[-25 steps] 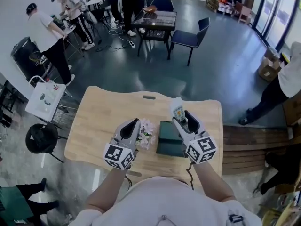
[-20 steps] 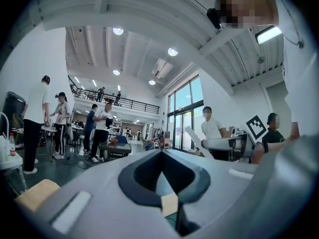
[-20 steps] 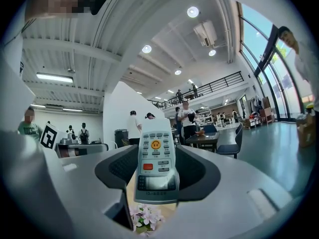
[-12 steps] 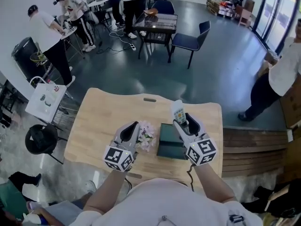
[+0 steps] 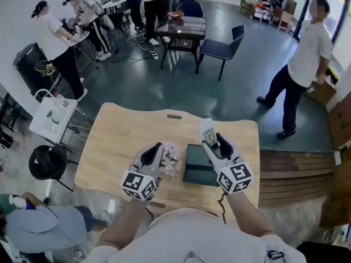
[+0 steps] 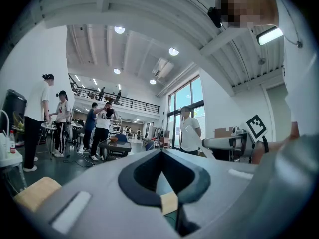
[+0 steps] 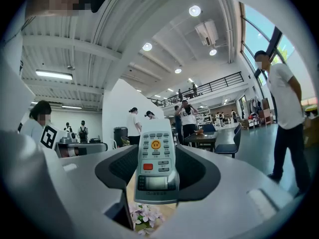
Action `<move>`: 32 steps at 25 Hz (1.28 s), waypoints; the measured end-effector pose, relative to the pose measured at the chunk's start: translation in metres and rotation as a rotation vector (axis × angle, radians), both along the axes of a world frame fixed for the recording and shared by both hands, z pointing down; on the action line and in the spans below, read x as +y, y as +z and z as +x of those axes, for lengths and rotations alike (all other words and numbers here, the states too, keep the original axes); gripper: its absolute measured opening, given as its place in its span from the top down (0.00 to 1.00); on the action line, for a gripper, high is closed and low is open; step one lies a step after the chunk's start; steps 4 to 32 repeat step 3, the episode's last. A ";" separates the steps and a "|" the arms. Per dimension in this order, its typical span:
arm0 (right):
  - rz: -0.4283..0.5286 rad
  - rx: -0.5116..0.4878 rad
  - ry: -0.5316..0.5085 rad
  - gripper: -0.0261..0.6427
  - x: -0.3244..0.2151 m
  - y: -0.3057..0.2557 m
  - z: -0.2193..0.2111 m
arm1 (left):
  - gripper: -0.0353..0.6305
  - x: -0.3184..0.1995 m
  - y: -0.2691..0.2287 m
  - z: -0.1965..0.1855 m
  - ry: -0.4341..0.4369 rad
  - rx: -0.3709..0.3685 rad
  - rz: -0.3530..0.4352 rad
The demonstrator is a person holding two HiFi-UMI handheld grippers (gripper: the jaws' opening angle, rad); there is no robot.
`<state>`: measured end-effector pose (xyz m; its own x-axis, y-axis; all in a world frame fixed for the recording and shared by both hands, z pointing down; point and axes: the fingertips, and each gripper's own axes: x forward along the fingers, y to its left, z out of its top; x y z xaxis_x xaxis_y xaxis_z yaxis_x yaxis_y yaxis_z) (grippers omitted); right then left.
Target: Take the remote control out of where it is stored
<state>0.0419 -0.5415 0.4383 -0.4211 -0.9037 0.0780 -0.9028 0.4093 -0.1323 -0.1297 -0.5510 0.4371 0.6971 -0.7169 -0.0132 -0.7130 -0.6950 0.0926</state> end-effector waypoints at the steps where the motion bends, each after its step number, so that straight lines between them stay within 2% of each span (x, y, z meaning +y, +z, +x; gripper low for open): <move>1: -0.001 0.000 0.000 0.57 0.000 0.001 0.000 | 0.95 0.000 0.001 0.000 0.000 0.000 -0.002; 32: -0.003 0.001 0.002 0.57 0.000 0.003 0.002 | 0.95 0.000 0.004 0.001 -0.002 0.000 -0.005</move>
